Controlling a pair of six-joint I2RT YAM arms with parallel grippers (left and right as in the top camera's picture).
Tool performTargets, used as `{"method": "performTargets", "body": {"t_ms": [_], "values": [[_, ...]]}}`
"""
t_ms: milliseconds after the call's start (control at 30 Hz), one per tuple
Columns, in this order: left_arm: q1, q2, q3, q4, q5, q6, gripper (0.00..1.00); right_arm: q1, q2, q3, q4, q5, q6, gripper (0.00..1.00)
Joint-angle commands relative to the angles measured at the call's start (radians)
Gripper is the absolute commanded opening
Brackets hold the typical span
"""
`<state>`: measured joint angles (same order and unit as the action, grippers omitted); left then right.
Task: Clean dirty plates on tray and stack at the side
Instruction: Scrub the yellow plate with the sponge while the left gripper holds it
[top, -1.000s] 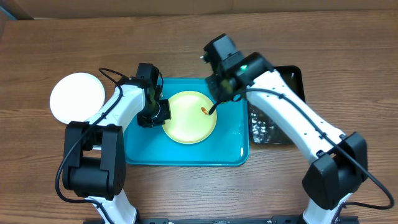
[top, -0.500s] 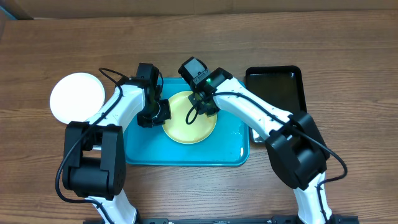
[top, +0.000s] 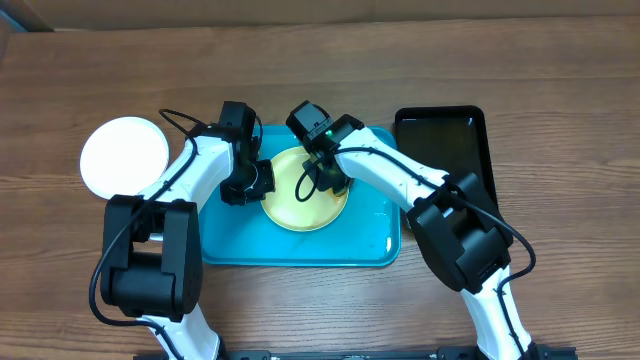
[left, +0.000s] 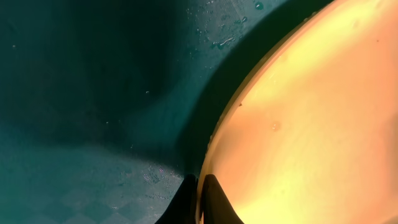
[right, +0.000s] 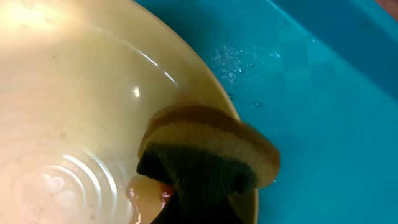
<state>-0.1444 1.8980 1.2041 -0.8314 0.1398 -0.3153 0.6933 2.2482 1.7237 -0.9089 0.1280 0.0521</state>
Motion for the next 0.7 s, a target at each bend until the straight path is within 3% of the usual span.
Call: {"method": "performTargets", "body": {"t_ms": [0,233,433,667], "values": [[-0.008,-0.004,-0.005,-0.01,-0.008,-0.014,0.04,0.003,0.068,-0.01,0.001,-0.149,0.007,0.04],[-0.008,-0.004,-0.005,-0.01,-0.008,-0.014,0.04,-0.002,0.059,-0.004,-0.013,-0.553,-0.007,0.04],[-0.008,-0.004,-0.005,-0.01,-0.009,-0.014,0.04,-0.08,0.009,0.121,-0.098,-0.896,-0.126,0.04],[-0.008,-0.004,-0.005,-0.01,-0.009,-0.014,0.07,-0.251,-0.094,0.236,-0.283,-0.933,-0.161,0.04]]}}
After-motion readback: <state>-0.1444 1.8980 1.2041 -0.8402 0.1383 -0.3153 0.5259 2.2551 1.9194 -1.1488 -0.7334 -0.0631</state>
